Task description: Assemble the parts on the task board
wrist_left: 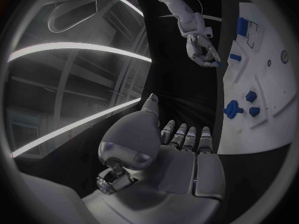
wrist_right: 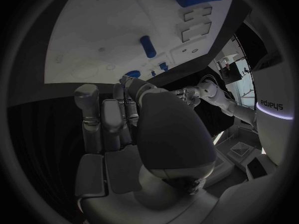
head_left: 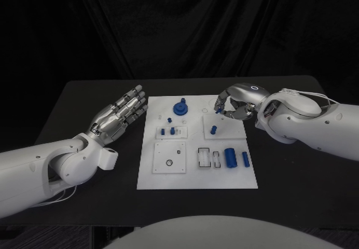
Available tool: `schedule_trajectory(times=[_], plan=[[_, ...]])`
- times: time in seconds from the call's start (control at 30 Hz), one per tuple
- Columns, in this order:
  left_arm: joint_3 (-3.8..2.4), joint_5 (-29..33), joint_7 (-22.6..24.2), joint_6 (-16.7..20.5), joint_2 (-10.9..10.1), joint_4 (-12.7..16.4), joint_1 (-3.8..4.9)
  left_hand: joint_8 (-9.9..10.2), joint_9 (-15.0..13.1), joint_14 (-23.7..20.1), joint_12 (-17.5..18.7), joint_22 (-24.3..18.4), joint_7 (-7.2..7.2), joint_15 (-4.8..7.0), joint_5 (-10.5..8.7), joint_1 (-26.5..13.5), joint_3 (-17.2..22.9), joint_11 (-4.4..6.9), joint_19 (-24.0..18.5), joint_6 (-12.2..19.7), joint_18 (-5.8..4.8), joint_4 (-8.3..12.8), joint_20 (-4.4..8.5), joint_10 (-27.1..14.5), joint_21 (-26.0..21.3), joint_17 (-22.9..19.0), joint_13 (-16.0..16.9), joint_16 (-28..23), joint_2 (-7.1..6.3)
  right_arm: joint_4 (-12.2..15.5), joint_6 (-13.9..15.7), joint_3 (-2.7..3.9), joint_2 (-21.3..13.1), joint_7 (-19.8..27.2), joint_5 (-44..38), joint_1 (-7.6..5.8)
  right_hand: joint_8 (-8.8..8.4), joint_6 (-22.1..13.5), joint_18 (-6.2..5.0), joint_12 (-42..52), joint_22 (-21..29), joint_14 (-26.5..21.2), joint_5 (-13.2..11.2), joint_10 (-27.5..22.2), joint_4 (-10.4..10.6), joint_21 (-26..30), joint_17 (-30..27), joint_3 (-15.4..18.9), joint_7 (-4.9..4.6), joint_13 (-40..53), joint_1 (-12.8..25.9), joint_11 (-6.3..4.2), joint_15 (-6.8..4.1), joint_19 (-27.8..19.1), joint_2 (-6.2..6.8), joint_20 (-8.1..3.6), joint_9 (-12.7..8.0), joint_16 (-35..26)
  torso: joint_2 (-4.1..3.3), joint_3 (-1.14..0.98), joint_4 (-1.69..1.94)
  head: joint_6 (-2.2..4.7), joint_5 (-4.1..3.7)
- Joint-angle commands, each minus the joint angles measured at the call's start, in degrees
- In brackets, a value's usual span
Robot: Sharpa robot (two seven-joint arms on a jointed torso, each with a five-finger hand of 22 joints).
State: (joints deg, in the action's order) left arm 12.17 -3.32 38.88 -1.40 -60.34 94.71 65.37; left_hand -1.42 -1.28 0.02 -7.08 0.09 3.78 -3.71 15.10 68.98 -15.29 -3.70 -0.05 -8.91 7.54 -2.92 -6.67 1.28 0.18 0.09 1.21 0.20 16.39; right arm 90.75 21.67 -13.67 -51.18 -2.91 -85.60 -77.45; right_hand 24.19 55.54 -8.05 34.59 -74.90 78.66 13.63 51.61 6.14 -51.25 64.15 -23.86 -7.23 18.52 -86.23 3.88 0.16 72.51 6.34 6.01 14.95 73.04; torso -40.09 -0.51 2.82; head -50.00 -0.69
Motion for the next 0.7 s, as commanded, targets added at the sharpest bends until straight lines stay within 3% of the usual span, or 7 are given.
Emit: schedule_trajectory(times=[0.03,0.2,0.3,0.57,0.7], plan=[[-0.04,0.62,11.90,-0.98,0.21,-0.06,-0.07,0.17,0.00,-0.02,-0.24,-0.09,-0.27,-0.54,0.36,-0.22,0.28,-0.33,0.05,0.02,-0.70,-0.13,-0.41,0.04,-0.18,-0.09,0.08,-0.20,0.20,2.63,-0.42,0.01,-0.22,-0.77,-0.17,-0.31,0.39,0.64,0.41,-0.34,-4.69,0.09,-0.20,0.52,-0.05,-0.28,0.25,0.46,0.02,-0.15,0.51,-0.02,-0.38,0.53,0.14,-0.14,0.95,-0.03,-0.01,0.04,0.00,0.00,0.46],[-0.04,0.77,11.63,-1.05,0.30,-0.19,-0.07,0.18,0.01,-0.02,-0.23,-0.09,-0.32,-0.66,0.58,-0.20,0.32,-0.44,0.05,0.11,-0.66,-0.22,-0.57,0.00,-0.18,-0.09,0.07,-0.20,0.21,5.56,-3.27,-0.14,0.58,-1.72,-1.91,-0.39,0.36,0.70,0.41,-0.51,-4.68,0.20,0.07,0.73,0.02,-0.24,0.31,0.66,0.10,-0.31,0.64,-0.07,-0.44,0.63,0.27,-0.18,1.13,0.06,0.00,0.17,0.01,0.00,1.32],[-0.04,0.96,11.43,-1.07,0.33,-0.22,-0.07,0.19,0.02,-0.02,-0.23,-0.09,-0.38,-0.87,0.95,-0.16,0.37,-0.55,0.05,0.21,-0.63,-0.35,-0.79,-0.05,-0.18,-0.09,0.07,-0.20,0.21,6.47,-5.13,-0.24,1.69,-2.47,-3.72,-0.14,0.31,0.67,0.41,-0.61,-4.66,0.19,0.11,0.73,0.11,-0.17,0.24,0.74,0.12,-0.38,0.77,-0.06,-0.44,0.64,0.29,-0.19,1.19,0.02,0.03,0.12,-0.03,0.00,1.74],[-0.04,1.38,10.91,-1.25,0.58,-0.40,-0.08,0.20,0.03,-0.02,-0.28,-0.09,-0.40,-0.99,1.21,-0.11,0.41,-0.61,0.05,0.26,-0.62,-0.42,-0.92,-0.07,-0.18,-0.09,0.07,-0.20,0.20,6.08,-8.66,-0.32,5.90,-3.90,-9.08,1.22,0.09,0.49,0.30,-1.02,-4.45,-0.05,0.17,0.56,0.35,0.64,-0.28,1.00,0.16,-0.64,1.15,0.02,-0.38,0.38,0.37,-0.17,1.33,-0.33,0.05,-0.08,0.12,0.00,2.71],[-0.04,1.43,10.62,-1.36,0.78,-0.56,-0.08,0.20,0.04,-0.02,-0.28,-0.09,-0.41,-1.09,1.38,-0.06,0.45,-0.65,0.05,0.32,-0.63,-0.47,-1.00,-0.09,-0.18,-0.09,0.06,-0.20,0.22,5.43,-9.87,-0.33,7.87,-4.12,-10.37,2.04,0.05,0.48,0.29,-1.14,-4.42,-0.05,0.32,0.58,0.31,0.76,-0.24,0.97,0.18,-0.73,1.09,-0.01,-0.38,0.35,0.27,-0.17,1.41,-0.31,0.19,0.02,-0.10,0.00,3.67]])
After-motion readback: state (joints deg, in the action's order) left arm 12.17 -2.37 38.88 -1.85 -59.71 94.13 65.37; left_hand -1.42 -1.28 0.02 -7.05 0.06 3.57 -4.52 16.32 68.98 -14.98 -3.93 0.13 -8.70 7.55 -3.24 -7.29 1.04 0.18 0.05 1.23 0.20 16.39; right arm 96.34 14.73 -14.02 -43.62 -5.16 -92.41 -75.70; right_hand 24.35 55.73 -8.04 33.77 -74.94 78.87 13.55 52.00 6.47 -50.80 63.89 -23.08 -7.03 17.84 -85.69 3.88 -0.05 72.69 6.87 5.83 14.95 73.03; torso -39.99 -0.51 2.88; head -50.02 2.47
